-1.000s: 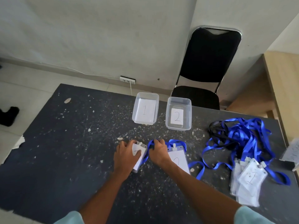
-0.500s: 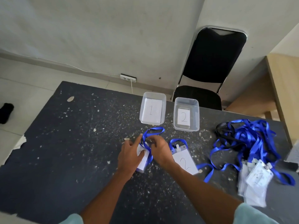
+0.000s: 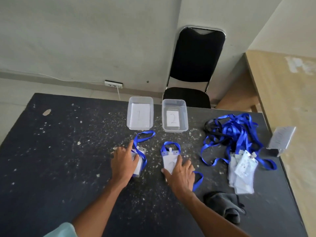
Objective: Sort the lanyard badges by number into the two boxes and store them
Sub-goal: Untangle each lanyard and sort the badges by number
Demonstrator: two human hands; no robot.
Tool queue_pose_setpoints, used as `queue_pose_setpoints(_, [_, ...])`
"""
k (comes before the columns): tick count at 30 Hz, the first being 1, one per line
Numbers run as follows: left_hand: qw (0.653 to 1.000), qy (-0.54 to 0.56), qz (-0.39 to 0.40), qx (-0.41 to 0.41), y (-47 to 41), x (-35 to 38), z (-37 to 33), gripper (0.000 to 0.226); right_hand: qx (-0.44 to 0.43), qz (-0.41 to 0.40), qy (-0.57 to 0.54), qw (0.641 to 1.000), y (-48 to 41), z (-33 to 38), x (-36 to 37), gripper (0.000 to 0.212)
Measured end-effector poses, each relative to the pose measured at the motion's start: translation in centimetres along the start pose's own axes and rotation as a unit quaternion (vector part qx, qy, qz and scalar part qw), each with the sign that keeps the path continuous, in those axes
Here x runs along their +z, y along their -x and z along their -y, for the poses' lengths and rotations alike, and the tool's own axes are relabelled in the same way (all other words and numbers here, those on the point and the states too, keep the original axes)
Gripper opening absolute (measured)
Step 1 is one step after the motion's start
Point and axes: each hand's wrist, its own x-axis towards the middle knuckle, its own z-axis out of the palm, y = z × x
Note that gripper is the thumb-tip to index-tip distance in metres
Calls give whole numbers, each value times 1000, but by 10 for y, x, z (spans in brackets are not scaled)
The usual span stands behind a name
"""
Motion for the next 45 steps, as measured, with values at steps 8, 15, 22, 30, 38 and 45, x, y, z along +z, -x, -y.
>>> queue_pose_setpoints(8, [996,29,-84,9,17,6,-13,27,-41,-47,-74,995,8,-15,-14,75])
queue_pose_setpoints(15, [983,130,-49,117,45,20,-83,15,-57,-129,-81,987,-7,-95,-41,35])
queue_pose_setpoints(22, [990,27,26,134,93,76,-183,33,52,-161,-70,983,-27,-195,-73,38])
queue_pose_setpoints(30, [996,-87,-2,35,97,99,-187,49,155,-103,-158,970,-47,-248,-81,98])
queue_pose_setpoints(38, [993,-70,-53,77,93,95,-185,47,151,-112,-111,976,-54,-239,-72,109])
queue_pose_setpoints(45, [943,277,127,135,98,94,-251,28,24,-181,-141,973,-24,-223,-75,104])
